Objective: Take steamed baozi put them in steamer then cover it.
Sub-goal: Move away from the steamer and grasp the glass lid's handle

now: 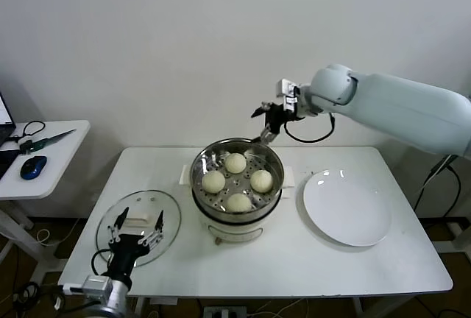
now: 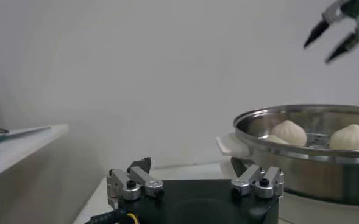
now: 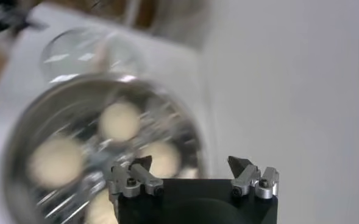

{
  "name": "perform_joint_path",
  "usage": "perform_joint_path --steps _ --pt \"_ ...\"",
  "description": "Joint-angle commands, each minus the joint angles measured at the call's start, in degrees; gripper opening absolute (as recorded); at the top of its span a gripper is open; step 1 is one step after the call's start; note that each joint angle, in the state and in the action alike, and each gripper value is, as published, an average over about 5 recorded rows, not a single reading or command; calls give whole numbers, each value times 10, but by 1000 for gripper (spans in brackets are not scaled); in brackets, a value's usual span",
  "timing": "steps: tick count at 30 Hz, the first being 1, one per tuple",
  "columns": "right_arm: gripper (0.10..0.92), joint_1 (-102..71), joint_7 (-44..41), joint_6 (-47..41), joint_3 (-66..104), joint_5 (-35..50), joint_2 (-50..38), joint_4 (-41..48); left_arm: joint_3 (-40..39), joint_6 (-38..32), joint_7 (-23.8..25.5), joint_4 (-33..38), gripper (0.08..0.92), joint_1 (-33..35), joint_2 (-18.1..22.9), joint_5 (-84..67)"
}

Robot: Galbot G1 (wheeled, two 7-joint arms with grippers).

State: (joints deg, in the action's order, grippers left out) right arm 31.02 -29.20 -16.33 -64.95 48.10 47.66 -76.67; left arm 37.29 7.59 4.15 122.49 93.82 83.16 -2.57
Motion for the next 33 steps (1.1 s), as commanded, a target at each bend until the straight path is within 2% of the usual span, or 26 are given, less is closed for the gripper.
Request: perform_joint_path --steps 1,7,13,18,24,27,33 --pt "823 -296 214 62 339 -42 -168 -37 5 -7 -9 -12 823 -11 -21 32" --pt "823 -606 285 136 605 -88 -203 -81 7 -18 -18 -17 823 -16 -25 41" --pt "823 -903 277 188 901 -109 -129 -120 11 -48 -38 -29 823 -18 -31 92" --pt "823 -1039 250 243 1004 -129 -52 -136 13 -61 -63 -35 823 -17 -46 123" --pt "823 -1122 235 299 1025 -166 34 -142 13 -77 -96 -60 823 -16 -64 173" --pt "823 -1147 244 312 1023 -191 67 -144 11 -89 -130 -75 823 -8 -83 221" --pt "823 -1189 269 303 1026 -245 124 -160 19 -145 -264 -166 823 1 -127 509"
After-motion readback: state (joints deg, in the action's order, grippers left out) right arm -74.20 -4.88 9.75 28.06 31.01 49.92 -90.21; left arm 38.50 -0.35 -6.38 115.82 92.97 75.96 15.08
